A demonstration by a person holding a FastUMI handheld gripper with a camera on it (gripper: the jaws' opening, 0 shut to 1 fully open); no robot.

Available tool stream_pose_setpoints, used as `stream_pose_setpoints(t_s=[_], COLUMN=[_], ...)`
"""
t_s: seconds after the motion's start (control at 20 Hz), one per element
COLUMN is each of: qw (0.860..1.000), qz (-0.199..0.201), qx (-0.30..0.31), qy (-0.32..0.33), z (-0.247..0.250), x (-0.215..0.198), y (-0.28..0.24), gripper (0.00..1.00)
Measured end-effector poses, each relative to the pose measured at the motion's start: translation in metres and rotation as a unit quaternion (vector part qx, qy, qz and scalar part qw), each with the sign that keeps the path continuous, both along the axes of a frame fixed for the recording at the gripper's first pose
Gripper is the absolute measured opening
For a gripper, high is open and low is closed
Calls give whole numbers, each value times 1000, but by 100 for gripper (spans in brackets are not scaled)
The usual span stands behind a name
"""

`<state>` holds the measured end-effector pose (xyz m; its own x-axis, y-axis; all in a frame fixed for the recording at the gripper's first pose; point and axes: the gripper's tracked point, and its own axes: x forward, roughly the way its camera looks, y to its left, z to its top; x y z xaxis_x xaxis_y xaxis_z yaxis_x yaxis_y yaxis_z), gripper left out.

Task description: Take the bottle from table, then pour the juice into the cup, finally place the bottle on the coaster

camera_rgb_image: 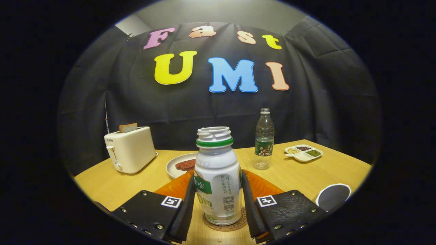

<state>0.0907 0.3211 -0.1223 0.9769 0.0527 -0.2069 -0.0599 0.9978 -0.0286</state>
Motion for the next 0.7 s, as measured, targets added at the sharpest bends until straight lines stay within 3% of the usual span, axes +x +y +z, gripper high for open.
stream_pose_setpoints(t_s=[0.4, 0.7], qw=[1000, 1000], qz=[6, -2], qx=[-7, 11], qy=[7, 10], z=[-2, -4], x=[-4, -6], y=[-2, -8], gripper=[66, 78])
